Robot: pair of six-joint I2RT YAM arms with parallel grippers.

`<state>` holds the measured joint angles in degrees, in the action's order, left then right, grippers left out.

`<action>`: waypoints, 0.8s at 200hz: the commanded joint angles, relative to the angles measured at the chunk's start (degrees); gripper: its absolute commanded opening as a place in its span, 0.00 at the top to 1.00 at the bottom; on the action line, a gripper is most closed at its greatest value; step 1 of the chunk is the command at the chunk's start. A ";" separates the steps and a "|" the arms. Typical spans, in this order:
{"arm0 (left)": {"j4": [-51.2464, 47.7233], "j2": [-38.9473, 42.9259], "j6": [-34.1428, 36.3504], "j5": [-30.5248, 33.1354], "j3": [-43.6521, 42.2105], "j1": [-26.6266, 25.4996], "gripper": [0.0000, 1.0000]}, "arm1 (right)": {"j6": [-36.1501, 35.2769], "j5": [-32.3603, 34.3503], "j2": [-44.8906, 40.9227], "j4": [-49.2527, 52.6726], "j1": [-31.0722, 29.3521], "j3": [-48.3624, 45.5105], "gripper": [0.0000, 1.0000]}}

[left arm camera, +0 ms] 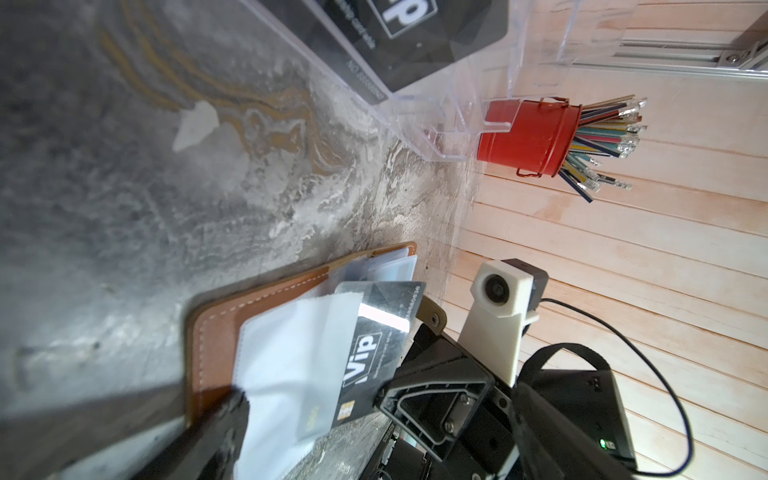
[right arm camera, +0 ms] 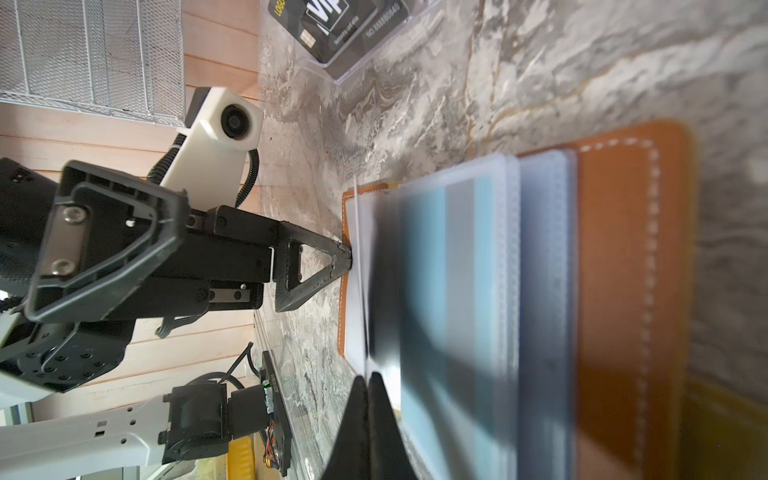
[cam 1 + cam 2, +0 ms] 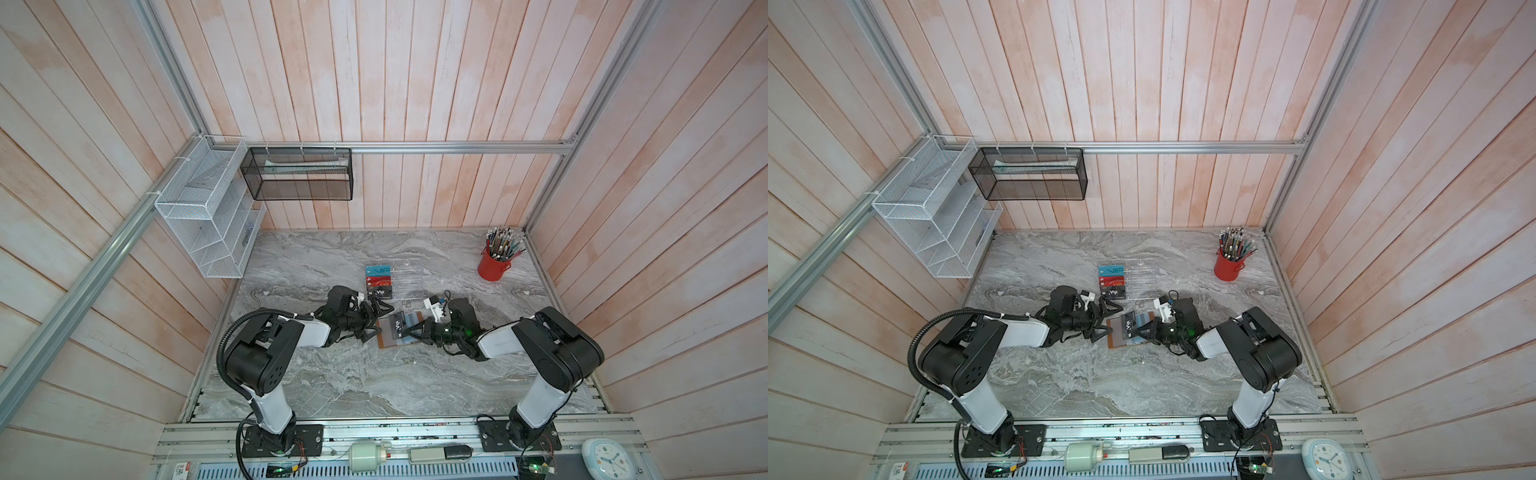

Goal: Take the credit cards out of the card holder

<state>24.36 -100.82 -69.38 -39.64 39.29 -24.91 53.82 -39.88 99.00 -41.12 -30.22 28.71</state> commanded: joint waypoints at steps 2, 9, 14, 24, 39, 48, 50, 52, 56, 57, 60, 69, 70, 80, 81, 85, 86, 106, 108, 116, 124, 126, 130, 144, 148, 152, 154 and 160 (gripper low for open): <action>-8.42 -2.32 2.80 4.57 -0.57 0.56 0.00 | -1.07 1.87 -2.33 0.22 0.44 -1.59 1.00; -8.66 -2.19 3.00 4.57 -0.36 0.56 0.00 | -1.24 2.20 -2.85 0.75 0.51 -1.68 1.00; -8.84 -2.11 3.11 4.57 -0.23 0.56 0.00 | -1.44 2.40 -3.04 1.18 0.52 -1.56 1.00; -9.23 -1.94 3.49 4.57 0.06 0.56 0.00 | -1.86 2.58 -3.48 1.89 0.60 -1.56 1.00; -9.92 -1.69 4.08 4.66 0.42 0.58 0.00 | -1.96 2.70 -3.77 2.01 0.84 -1.68 1.00; -10.25 -1.49 4.38 4.74 0.61 0.56 0.00 | -1.95 2.69 -3.79 2.00 0.93 -1.77 1.00; -10.33 -1.45 4.42 4.68 0.68 0.56 0.00 | -2.03 2.65 -3.85 2.01 0.94 -1.80 1.00; -10.41 -1.41 4.47 4.73 0.70 0.63 0.00 | -2.03 2.60 -3.89 1.95 0.99 -1.75 1.00; -10.54 -1.33 4.58 4.74 0.78 0.59 0.00 | -2.04 2.78 -3.90 2.01 1.07 -1.83 1.00; -10.59 -1.28 4.64 4.74 0.88 0.57 0.00 | -2.05 2.78 -3.90 1.97 1.05 -1.87 1.00; -10.71 -1.23 4.78 4.79 0.88 0.61 0.00 | -2.05 2.79 -3.83 2.01 1.17 -1.82 1.00; -11.06 -0.93 5.11 4.79 1.08 0.57 0.00 | -1.94 2.79 -3.97 1.86 1.26 -1.87 1.00; -11.12 -0.90 5.21 4.85 1.11 0.57 0.00 | -1.95 2.79 -3.98 1.89 1.28 -1.88 1.00; -11.37 -0.71 5.57 4.81 1.40 0.63 0.00 | -1.97 2.78 -4.07 1.75 1.30 -1.98 1.00; -11.36 -0.70 5.62 4.82 1.40 0.59 0.00 | -1.97 2.78 -4.07 1.70 1.35 -1.98 1.00; -11.49 -0.59 5.79 4.74 1.53 0.56 0.00 | -1.94 2.79 -4.21 1.75 1.36 -2.03 1.00; -11.51 -0.60 5.86 4.74 1.55 0.56 0.00 | -1.95 2.74 -4.19 1.70 1.38 -2.06 1.00; -12.08 -0.14 6.71 4.65 2.29 0.57 0.00 | -1.96 3.10 -5.56 0.81 1.56 -2.64 1.00; -12.13 -0.05 6.78 4.65 2.42 0.54 0.00 | -1.92 3.13 -5.72 0.79 1.61 -2.68 1.00; -12.14 0.24 7.10 4.58 2.54 0.56 0.00 | -2.18 3.33 -6.40 0.78 1.65 -2.89 1.00; -12.02 0.59 7.35 4.57 2.71 0.56 0.00 | -2.26 3.46 -6.96 0.78 1.75 -3.04 1.00; -11.98 0.68 7.45 4.57 2.79 0.56 0.00 | -2.37 3.51 -7.11 0.78 1.79 -3.11 1.00; -12.08 0.83 7.65 4.49 2.94 0.56 0.00 | -2.38 3.54 -7.39 0.73 1.87 -3.13 1.00; -12.32 1.16 8.20 4.16 3.54 0.53 0.00 | -2.41 3.52 -8.13 0.13 1.89 -3.48 1.00; -12.38 1.27 8.33 4.01 3.76 0.54 0.00 | -2.36 3.49 -8.33 0.03 1.91 -3.54 1.00; -12.34 1.29 8.46 3.87 3.85 0.56 0.00 | -2.38 3.52 -8.46 -0.09 1.92 -3.64 1.00; -12.30 1.32 8.54 3.80 3.97 0.56 0.00 | -2.40 3.57 -8.54 -0.23 1.92 -3.61 1.00; -12.32 1.37 8.77 3.50 4.19 0.50 0.00 | -2.24 3.51 -8.76 -0.83 1.92 -3.82 1.00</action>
<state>16.27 -99.94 -63.31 -38.52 42.52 -24.86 52.31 -37.10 91.68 -40.23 -28.67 25.96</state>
